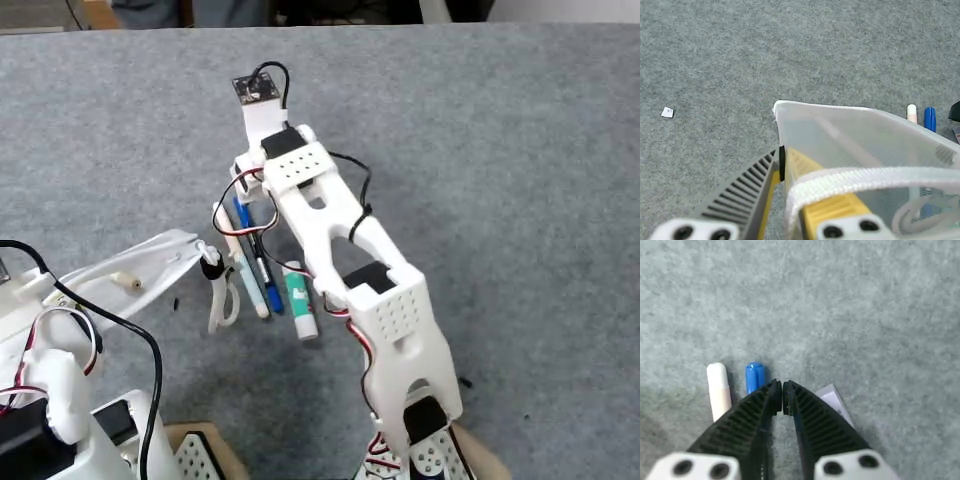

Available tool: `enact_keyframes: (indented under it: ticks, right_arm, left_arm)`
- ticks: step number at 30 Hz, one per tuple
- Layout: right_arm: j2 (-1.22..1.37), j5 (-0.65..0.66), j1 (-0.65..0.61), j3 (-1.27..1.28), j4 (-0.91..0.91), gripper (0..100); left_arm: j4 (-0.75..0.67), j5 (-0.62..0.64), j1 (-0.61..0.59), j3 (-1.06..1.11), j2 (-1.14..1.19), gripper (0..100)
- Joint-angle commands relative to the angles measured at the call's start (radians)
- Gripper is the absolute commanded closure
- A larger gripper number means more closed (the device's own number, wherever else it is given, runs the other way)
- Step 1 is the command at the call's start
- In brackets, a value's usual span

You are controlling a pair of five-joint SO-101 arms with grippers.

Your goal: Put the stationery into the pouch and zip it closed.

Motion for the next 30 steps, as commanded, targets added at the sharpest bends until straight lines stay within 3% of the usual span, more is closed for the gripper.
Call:
enact_keyframes:
  ticks: [1,5,15,30]
  right_arm:
    - [-0.064,-0.008,0.003,0.001,-0.003,94.8]
    - [-0.033,-0.008,-0.023,-0.015,-0.002,85.2]
    - [0.028,-0.008,-0.103,-0.064,0.005,85.7]
    - [0.027,-0.015,-0.107,-0.102,0.023,85.7]
  left_arm:
    - [-0.028,0.011,-0.01,-0.007,0.002,97]
    - [-0.028,0.011,-0.012,-0.007,0.002,97]
    - [-0.026,0.011,-0.012,-0.005,0.002,97]
    - [-0.028,0.011,-0.012,-0.005,0.0,97]
